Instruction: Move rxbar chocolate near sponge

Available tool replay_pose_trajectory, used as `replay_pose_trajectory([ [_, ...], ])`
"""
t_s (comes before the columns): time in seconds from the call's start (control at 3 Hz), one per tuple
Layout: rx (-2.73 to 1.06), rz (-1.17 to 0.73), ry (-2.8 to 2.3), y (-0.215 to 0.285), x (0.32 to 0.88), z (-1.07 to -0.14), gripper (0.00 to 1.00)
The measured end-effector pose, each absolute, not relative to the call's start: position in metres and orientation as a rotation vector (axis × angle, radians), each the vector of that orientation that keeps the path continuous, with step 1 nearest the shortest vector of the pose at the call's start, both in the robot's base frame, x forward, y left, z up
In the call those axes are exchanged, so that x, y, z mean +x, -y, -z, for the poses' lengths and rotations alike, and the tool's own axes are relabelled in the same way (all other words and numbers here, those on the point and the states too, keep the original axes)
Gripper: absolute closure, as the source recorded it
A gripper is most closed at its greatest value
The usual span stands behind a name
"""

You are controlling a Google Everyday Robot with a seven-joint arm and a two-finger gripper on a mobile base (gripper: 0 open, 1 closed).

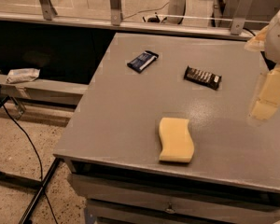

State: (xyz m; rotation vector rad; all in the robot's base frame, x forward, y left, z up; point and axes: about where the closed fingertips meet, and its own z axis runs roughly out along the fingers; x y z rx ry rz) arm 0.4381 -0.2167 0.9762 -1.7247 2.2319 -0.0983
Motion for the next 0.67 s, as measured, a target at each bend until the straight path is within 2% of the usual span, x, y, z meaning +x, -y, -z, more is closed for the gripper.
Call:
replay_pose_trajectory([
  [0.33,-1.725,0.099,-2.232,0.217,0.438,-0.976,0.0],
  [0.67,-1.717,0.056,-2.213,0.219,0.467,-0.974,0.0],
])
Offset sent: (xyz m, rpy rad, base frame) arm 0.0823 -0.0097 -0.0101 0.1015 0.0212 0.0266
